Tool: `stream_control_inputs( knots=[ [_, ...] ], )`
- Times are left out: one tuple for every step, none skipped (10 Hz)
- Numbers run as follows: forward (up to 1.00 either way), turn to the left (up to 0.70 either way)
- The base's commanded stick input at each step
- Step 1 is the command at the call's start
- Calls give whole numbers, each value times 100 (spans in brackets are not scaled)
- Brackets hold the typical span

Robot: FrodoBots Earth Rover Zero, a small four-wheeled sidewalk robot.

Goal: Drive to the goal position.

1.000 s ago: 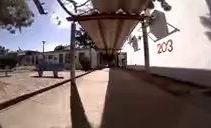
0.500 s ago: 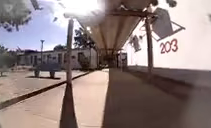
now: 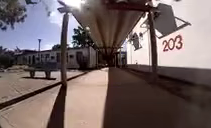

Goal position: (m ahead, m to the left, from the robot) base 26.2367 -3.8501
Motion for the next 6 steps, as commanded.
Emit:
stream_control_inputs(
  knots=[
    [70, -30],
    [70, -22],
    [70, -5],
    [70, 0],
    [70, 0],
    [70, 0]
  ],
)
